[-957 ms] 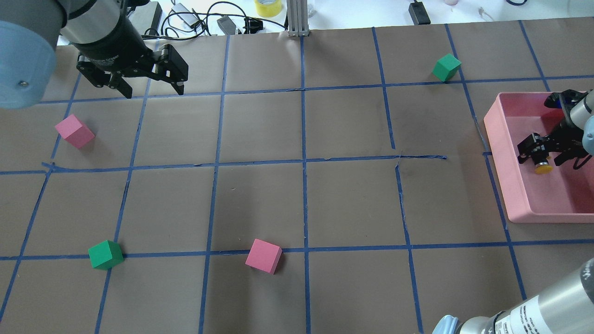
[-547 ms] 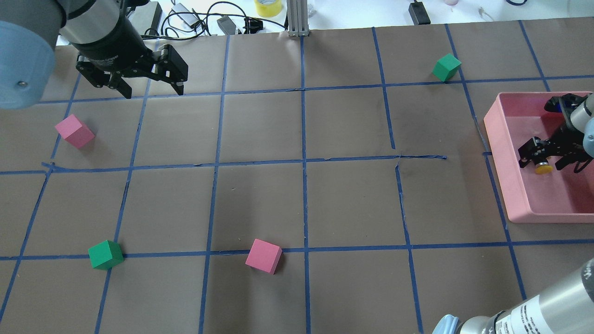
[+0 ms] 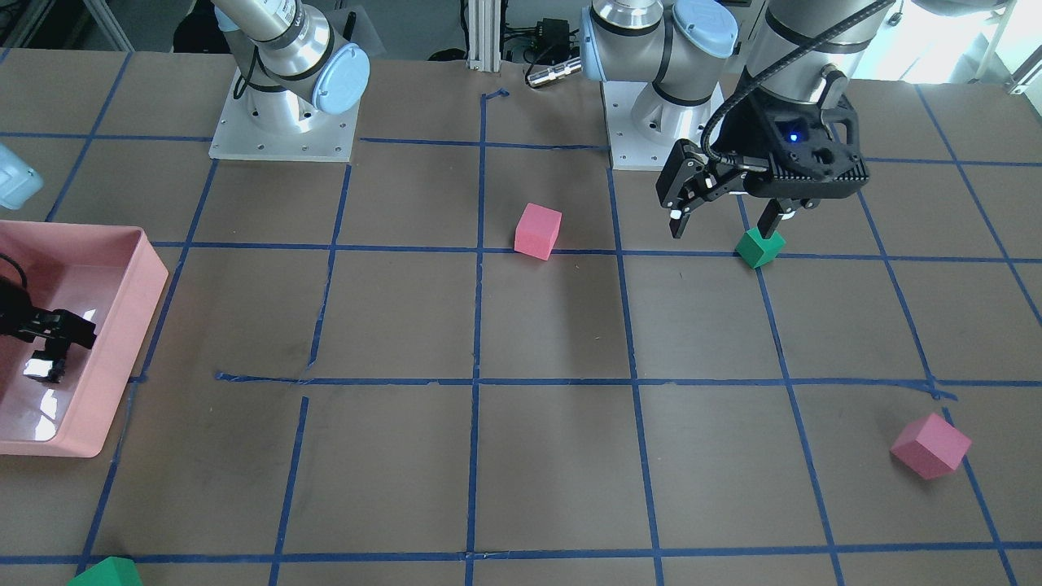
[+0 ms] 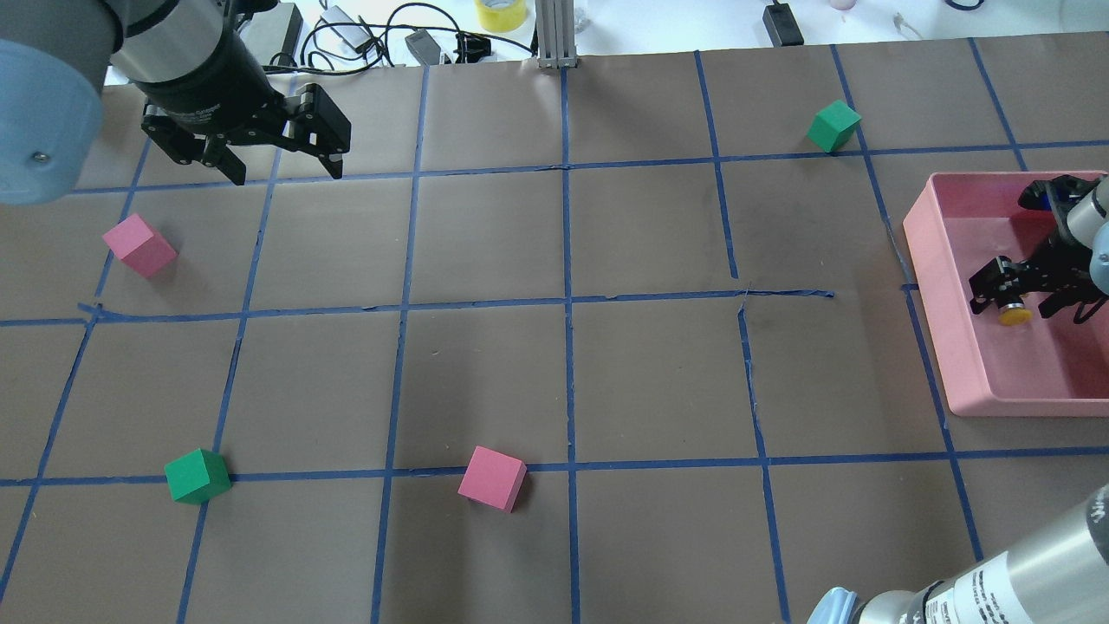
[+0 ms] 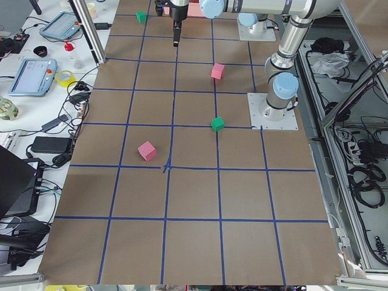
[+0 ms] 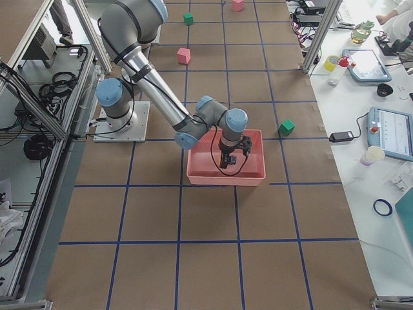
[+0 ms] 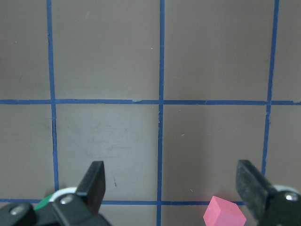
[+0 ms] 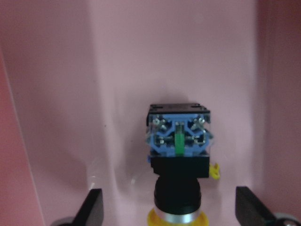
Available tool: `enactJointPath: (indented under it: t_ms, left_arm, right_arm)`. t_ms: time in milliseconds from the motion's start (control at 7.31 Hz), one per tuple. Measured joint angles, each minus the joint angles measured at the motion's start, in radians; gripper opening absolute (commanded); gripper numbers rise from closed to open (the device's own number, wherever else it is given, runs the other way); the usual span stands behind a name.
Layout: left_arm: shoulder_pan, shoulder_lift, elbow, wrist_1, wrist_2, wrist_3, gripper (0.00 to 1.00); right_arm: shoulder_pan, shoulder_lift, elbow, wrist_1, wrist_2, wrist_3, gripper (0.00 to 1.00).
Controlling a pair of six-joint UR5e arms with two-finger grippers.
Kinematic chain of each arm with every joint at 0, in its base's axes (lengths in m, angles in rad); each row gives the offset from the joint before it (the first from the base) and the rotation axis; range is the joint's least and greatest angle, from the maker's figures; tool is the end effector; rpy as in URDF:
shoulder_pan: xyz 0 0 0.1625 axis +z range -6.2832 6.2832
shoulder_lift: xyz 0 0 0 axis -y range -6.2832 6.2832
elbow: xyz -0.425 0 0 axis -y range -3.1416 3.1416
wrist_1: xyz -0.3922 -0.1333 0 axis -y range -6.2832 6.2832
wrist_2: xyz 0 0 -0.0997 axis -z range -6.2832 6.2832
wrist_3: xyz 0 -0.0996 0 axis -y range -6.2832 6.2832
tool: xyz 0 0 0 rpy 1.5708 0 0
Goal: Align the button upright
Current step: 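Grip the button with the right gripper and adjust it upright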
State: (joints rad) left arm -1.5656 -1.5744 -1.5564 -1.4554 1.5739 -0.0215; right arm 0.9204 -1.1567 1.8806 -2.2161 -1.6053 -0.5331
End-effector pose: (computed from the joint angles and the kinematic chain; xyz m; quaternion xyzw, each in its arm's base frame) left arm -0.1304 -0.5058 0.5055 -0.0134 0.9979 -0.0631 0.0010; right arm -0.2336 -0.5215 0.1848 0.0579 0.9974 0.0422 0.0076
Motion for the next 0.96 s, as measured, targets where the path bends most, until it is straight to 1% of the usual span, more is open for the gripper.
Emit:
enactJointPath:
  t_ms: [137,410,547,684,821,957]
  left_arm:
    - [0.000,0.000,0.000,-0.001,0.000,0.000,1.00]
    - [0.001,0.000,0.001,-0.002,0.000,0.000,1.00]
    - [0.001,0.000,0.001,-0.002,0.000,0.000,1.00]
    - [0.001,0.000,0.001,-0.002,0.000,0.000,1.00]
    - [0.001,0.000,0.001,-0.002,0.001,0.000,1.00]
    - [0.001,0.001,0.001,-0.002,0.000,0.000,1.00]
  right_arm:
    - [0.000,0.004,0.001,-0.019,0.006,0.001,0.96]
    - [0.000,0.014,0.002,-0.078,0.017,0.003,0.96]
    - [0.000,0.017,0.004,-0.090,0.023,0.003,0.90]
    - [0.000,0.019,0.006,-0.095,0.027,0.003,0.80]
    - [0.000,0.024,0.007,-0.097,0.028,0.004,0.67]
    - [0.000,0.031,0.007,-0.104,0.028,0.004,0.39]
